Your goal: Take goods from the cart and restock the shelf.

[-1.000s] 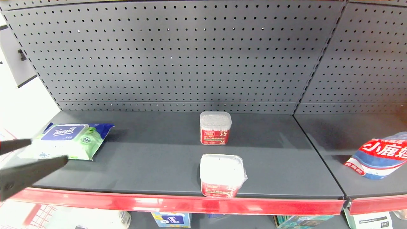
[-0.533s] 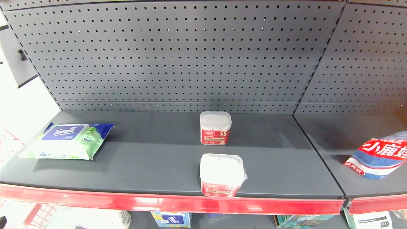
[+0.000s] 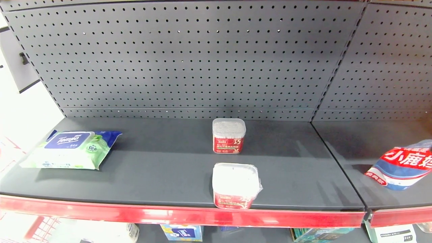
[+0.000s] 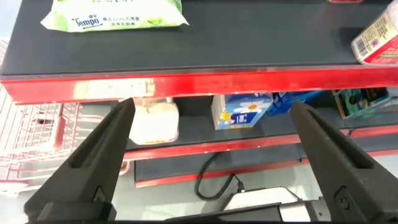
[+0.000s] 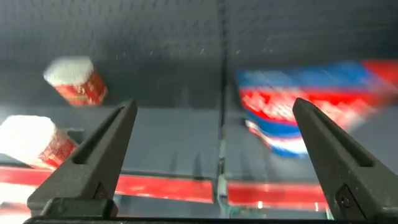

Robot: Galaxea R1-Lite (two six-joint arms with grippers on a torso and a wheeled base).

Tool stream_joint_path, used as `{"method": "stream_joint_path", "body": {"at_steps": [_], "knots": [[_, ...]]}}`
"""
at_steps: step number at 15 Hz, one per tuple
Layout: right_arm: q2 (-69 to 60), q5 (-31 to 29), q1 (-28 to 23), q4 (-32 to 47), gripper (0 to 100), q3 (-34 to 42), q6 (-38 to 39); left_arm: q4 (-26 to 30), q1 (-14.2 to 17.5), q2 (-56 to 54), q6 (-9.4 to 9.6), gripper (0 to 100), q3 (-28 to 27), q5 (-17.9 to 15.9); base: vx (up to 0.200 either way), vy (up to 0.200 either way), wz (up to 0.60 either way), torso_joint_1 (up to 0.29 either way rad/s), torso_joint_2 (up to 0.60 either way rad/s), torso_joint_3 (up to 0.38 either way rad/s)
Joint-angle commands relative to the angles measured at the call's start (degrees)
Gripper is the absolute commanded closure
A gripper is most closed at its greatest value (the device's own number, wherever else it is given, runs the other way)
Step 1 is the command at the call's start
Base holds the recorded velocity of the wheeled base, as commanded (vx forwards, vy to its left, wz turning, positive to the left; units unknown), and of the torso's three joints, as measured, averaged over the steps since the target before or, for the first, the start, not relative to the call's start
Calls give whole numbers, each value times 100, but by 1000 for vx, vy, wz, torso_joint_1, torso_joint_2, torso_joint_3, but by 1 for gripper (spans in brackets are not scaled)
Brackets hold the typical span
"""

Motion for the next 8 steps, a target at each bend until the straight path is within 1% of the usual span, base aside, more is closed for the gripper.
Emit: {"method": "stream_joint_path", "body": {"at_steps": [1,2,3,4,5,6,8], "knots": [[2253,91,746,22,0,-641,-18,7,-2,-193,-2,0,22,2,0,0,0,0,0,0],[2727,82,1106,39,0,-720,-9,7,-2,-255,-2,0,49,20,0,0,0,0,0,0],[2859,82,1238,92,0,-773,8,7,-2,-264,-2,0,58,28,0,0,0,0,0,0],[3079,82,1625,382,0,-896,78,16,-2,-316,-2,0,66,46,0,0,0,0,0,0],[3123,82,1845,646,0,-966,175,16,-2,-316,-2,0,66,46,0,0,0,0,0,0],[3131,56,2223,1147,0,-1160,386,-2,-2,-308,-2,0,84,55,0,0,0,0,0,0],[3228,-58,2609,1806,0,-1459,799,7,-2,-299,-2,0,93,63,0,0,0,0,0,0]]}}
